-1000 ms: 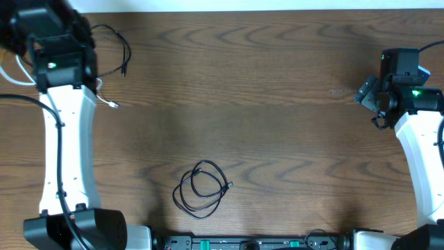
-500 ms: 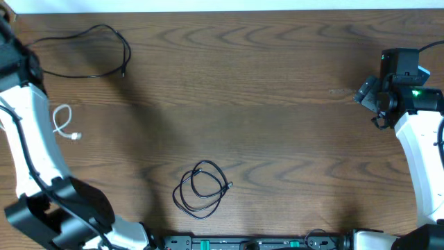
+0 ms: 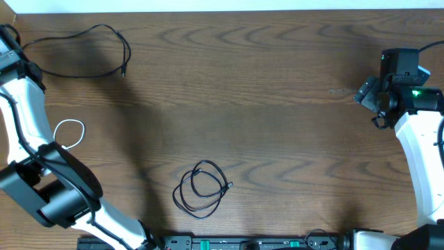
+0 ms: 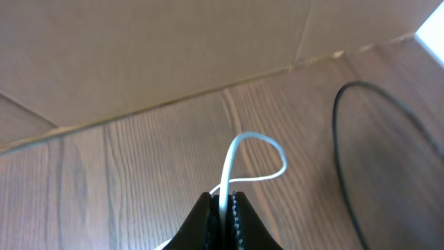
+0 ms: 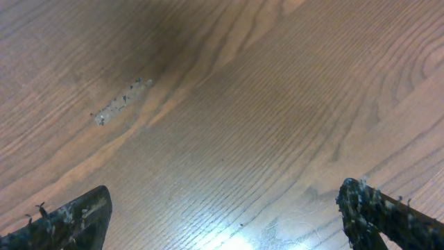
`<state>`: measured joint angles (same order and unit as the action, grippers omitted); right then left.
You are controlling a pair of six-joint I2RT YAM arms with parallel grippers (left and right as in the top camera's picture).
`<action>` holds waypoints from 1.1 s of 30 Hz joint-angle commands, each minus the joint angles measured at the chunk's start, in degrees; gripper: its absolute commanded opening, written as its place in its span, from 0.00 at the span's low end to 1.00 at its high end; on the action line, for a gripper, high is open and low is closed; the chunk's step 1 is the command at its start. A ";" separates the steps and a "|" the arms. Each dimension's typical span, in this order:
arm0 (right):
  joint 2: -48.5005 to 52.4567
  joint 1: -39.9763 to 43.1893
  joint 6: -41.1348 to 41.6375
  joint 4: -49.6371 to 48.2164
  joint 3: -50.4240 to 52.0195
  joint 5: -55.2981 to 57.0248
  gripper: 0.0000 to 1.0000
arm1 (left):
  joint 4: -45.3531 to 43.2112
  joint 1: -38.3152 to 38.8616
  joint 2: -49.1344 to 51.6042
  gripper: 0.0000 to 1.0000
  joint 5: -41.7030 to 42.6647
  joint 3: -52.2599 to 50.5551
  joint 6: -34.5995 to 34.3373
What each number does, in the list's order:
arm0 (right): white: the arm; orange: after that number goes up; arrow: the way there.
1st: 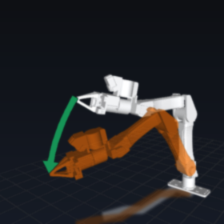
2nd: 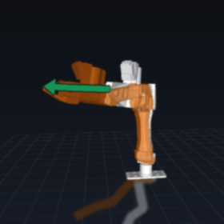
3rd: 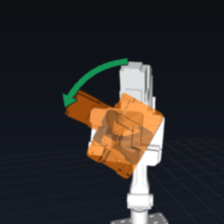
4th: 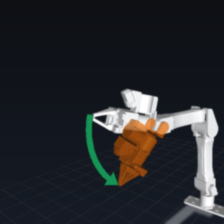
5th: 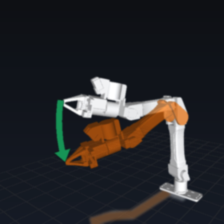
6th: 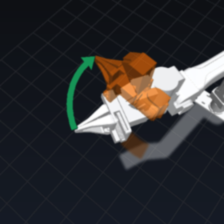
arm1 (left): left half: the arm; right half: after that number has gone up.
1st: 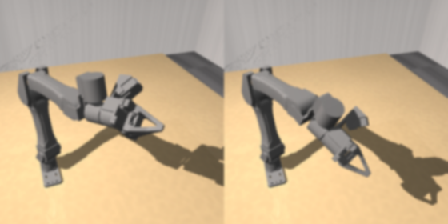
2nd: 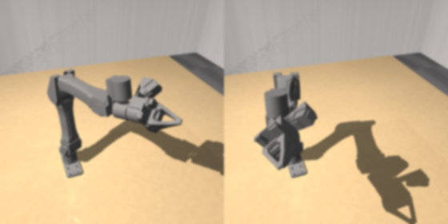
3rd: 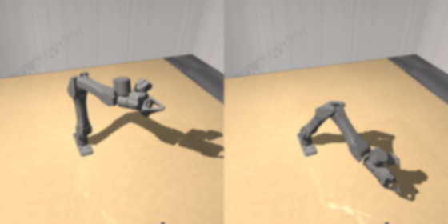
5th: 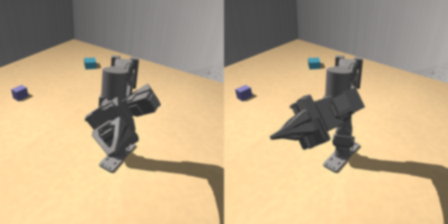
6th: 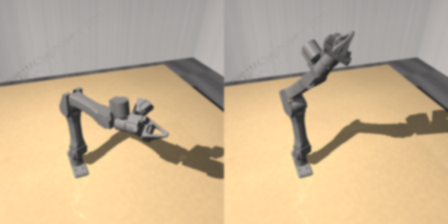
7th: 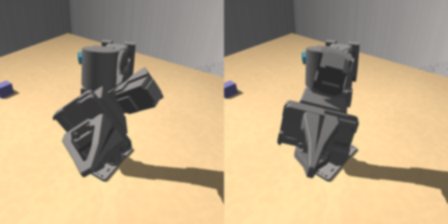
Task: Untangle cables
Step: 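Lower the white cable at the left edge and open the left gripper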
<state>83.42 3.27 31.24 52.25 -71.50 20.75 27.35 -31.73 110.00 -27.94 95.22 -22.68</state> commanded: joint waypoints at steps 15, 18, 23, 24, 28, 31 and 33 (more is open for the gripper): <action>0.17 0.07 0.87 0.02 0.07 0.50 0.99 | 6.08 -0.50 3.80 0.43 0.39 0.63 -1.64; 0.17 0.07 0.87 0.02 0.07 0.50 0.99 | 8.70 -0.50 3.80 0.43 2.71 0.63 -1.60; 0.17 0.07 0.87 0.02 0.07 0.50 0.99 | 13.31 -0.50 4.20 0.77 16.20 0.52 1.18; 0.17 0.07 0.87 0.02 0.07 0.50 0.99 | 13.42 -0.50 4.46 0.79 20.17 0.42 2.86; 0.17 0.07 0.87 0.02 0.07 0.50 0.99 | 13.38 -0.50 5.79 0.90 29.07 0.13 7.63; 0.17 0.07 0.87 0.02 0.07 0.50 0.99 | 13.77 -0.46 6.56 0.90 28.98 -0.68 7.72; 0.17 0.07 0.87 0.02 0.07 0.50 0.99 | 13.92 -0.46 7.06 0.89 28.94 -1.38 8.11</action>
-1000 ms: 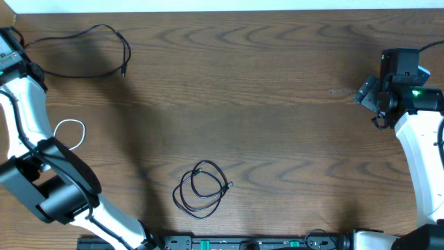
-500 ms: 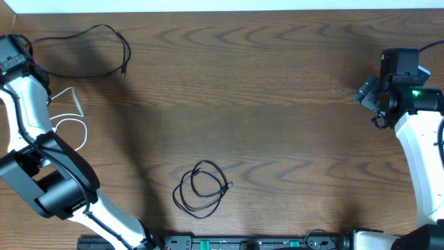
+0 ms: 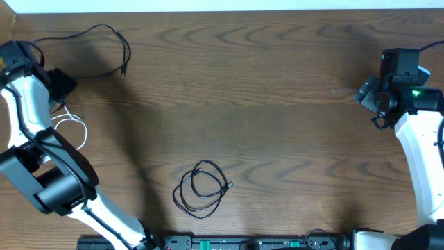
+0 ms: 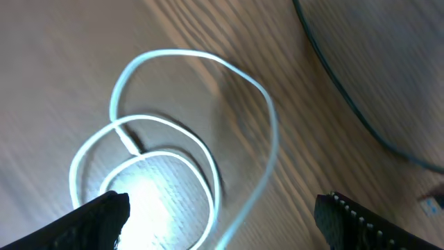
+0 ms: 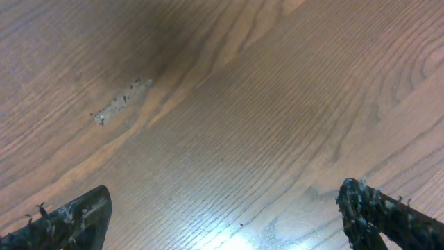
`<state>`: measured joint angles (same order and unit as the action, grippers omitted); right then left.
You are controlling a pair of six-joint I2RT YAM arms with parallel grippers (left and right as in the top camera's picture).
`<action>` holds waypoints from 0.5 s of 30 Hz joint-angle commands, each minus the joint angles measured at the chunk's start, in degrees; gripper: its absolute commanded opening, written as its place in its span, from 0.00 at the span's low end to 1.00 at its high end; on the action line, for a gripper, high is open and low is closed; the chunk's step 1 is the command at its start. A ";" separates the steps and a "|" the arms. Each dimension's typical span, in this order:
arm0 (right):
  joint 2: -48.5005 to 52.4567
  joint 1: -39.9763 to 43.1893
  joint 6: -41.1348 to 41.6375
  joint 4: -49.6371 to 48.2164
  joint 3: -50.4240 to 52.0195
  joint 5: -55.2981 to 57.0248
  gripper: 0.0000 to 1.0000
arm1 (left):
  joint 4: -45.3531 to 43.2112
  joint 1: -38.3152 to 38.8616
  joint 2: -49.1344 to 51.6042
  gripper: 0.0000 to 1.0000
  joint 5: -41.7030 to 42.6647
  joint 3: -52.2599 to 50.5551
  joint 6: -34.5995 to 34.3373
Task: Untangle cables
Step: 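Lower the white cable at the left edge and open the left gripper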
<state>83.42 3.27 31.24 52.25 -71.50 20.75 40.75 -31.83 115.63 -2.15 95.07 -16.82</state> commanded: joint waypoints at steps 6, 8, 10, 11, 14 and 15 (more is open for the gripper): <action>0.17 0.07 0.87 0.02 0.07 0.50 0.99 | 1.79 -0.35 3.93 0.61 2.56 -1.64 4.79; 0.17 0.07 0.87 0.02 0.07 0.50 0.99 | 1.81 -0.39 4.61 0.46 1.92 -1.64 4.74; 0.17 0.07 0.87 0.02 0.07 0.50 0.99 | 1.60 -0.42 4.85 0.19 -0.72 -1.64 4.46; 0.17 0.07 0.87 0.02 0.07 0.50 0.99 | 1.66 -0.44 4.85 0.14 -3.37 -1.64 3.30; 0.17 0.07 0.87 0.02 0.07 0.50 0.99 | 3.58 -0.81 4.85 0.12 -12.33 -1.64 -4.59; 0.17 0.07 0.87 0.02 0.07 0.50 0.99 | 4.44 -1.01 4.87 0.12 -13.90 -1.64 -7.34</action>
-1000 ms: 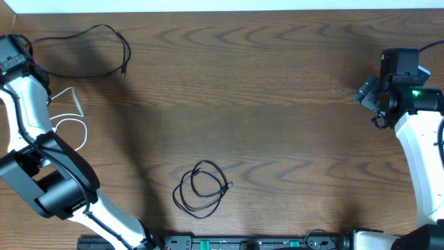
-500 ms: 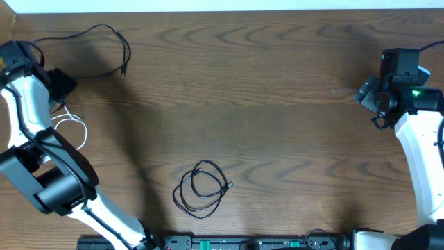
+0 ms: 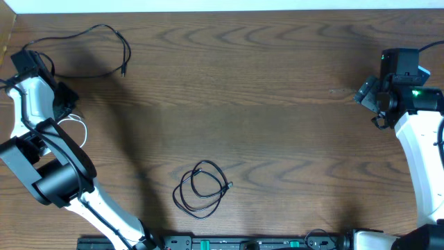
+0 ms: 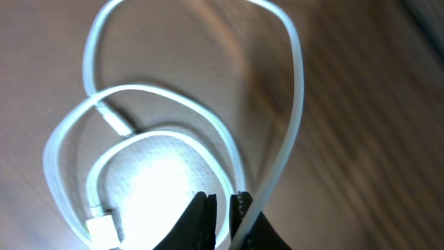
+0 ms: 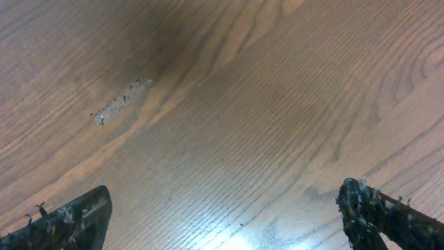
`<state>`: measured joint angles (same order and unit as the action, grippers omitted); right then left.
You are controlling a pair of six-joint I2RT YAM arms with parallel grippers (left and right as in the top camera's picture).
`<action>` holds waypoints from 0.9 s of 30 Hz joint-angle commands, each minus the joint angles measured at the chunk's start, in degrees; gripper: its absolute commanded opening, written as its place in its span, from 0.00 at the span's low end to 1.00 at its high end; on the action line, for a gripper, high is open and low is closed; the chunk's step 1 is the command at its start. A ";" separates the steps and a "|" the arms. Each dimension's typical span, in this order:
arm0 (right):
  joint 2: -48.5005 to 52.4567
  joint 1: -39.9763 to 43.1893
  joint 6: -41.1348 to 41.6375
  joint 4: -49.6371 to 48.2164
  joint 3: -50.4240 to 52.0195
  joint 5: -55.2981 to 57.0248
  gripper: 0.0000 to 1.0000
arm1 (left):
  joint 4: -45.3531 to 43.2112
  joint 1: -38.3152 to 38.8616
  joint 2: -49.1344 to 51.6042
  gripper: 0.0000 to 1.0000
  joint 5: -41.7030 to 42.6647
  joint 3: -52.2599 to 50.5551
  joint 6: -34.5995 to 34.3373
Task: Untangle cables
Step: 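Lower the white cable at the left edge and open the left gripper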
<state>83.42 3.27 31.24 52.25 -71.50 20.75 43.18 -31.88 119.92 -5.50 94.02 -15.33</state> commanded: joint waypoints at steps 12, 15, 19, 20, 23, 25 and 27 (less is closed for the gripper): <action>0.17 0.07 0.87 0.02 0.07 0.50 0.99 | 4.37 -2.12 0.66 0.49 -1.99 -1.62 -19.63; 0.17 0.07 0.87 0.02 0.07 0.50 0.99 | 3.82 -2.14 0.66 0.53 -2.03 -3.32 -23.91; 0.17 0.07 0.87 0.02 0.07 0.50 0.99 | 0.87 -2.14 0.66 0.64 -2.08 -5.60 -24.63; 0.17 0.07 0.87 0.02 0.07 0.50 0.99 | 0.24 -2.21 0.66 0.64 -2.27 -6.03 -24.63; 0.17 0.07 0.87 0.02 0.07 0.50 0.99 | -0.90 -2.25 0.66 0.64 -3.61 -6.71 -24.61; 0.17 0.07 0.87 0.02 0.07 0.50 0.99 | -1.60 -2.32 0.66 0.64 -5.01 -6.86 -24.44; 0.17 0.07 0.87 0.02 0.07 0.50 0.99 | -2.10 -2.45 0.68 0.63 -5.81 -6.93 -24.35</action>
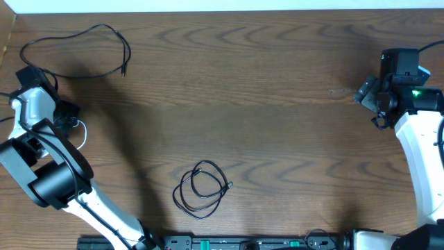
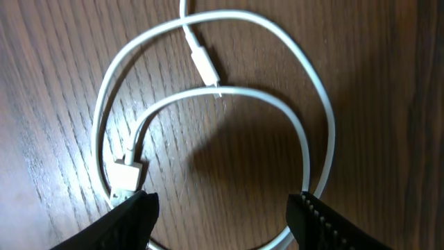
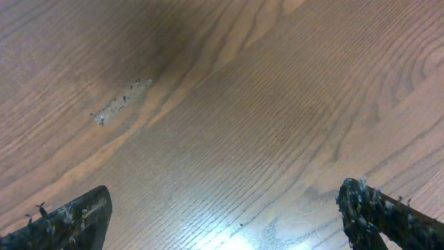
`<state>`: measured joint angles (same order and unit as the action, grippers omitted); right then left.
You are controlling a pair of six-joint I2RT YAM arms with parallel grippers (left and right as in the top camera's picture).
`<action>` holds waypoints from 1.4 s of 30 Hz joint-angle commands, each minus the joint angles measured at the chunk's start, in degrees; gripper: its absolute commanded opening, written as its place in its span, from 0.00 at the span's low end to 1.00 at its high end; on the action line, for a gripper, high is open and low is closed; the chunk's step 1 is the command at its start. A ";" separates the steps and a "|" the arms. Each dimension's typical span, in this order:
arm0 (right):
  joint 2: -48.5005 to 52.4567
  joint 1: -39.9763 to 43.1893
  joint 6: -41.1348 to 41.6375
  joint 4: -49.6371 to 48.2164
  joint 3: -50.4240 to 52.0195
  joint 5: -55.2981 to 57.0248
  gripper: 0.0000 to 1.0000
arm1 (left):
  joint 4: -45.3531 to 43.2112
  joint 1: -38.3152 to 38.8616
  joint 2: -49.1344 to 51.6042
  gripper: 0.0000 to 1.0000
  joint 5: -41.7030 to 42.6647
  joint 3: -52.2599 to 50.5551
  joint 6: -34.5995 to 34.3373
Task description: Untangle cables
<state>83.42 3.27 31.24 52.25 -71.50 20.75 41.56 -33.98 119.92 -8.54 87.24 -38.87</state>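
A white cable (image 2: pixel 201 62) lies coiled flat on the wood, its USB plug (image 2: pixel 127 175) at the coil's left side. My left gripper (image 2: pixel 225 221) hovers open right over it, fingers on either side of the coil's lower part and holding nothing. In the overhead view the left gripper (image 1: pixel 62 114) hides most of the white cable (image 1: pixel 82 133). A long black cable (image 1: pixel 76 31) loops at the far left. A small black coiled cable (image 1: pixel 201 189) sits near the front middle. My right gripper (image 1: pixel 378 104) is at the far right, open over bare wood (image 3: pixel 225 215).
The wooden table (image 1: pixel 263 104) ends at a pale strip along the far side. A light scuff mark (image 3: pixel 121 101) shows under the right gripper. The bases of both arms stand along the front edge.
My left gripper was shut on a strand of the white cable; now it is open and the coil lies loose and flat beneath it. The right arm has not moved.
My left gripper first held a loop of the white cable, shut on it near the left edge. Then it stood open above the coil, then shut on a strand again, and now it is open over the flat coil. The black cables and right arm stayed put.
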 commanded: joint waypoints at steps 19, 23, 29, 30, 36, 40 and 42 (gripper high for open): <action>0.17 0.07 0.87 0.02 0.07 0.50 0.99 | -10.43 -0.72 6.10 0.58 -2.21 -0.20 3.93; 0.17 0.07 0.87 0.02 0.07 0.50 0.99 | -14.08 -0.72 6.12 0.58 -2.23 -0.20 7.80; 0.17 0.07 0.87 0.02 0.07 0.50 0.99 | -18.99 -0.94 6.16 0.58 -5.18 -0.20 18.75; 0.17 0.07 0.87 0.04 0.07 0.50 0.99 | -19.28 -1.18 6.16 0.58 -7.34 -0.20 18.97; 0.17 0.07 0.87 0.02 0.07 0.50 0.99 | -20.37 -4.50 6.27 0.57 -11.65 -0.20 19.41; 0.17 0.07 0.87 0.02 0.07 0.50 0.99 | -22.95 -7.02 6.27 0.56 -11.43 -0.17 23.52; 0.17 0.07 0.87 0.02 0.07 0.50 0.99 | -23.61 -7.54 6.27 0.56 -11.45 -0.17 25.29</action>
<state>83.44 3.27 31.24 52.23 -71.50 20.75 18.76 -40.42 125.12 -18.37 87.22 -18.44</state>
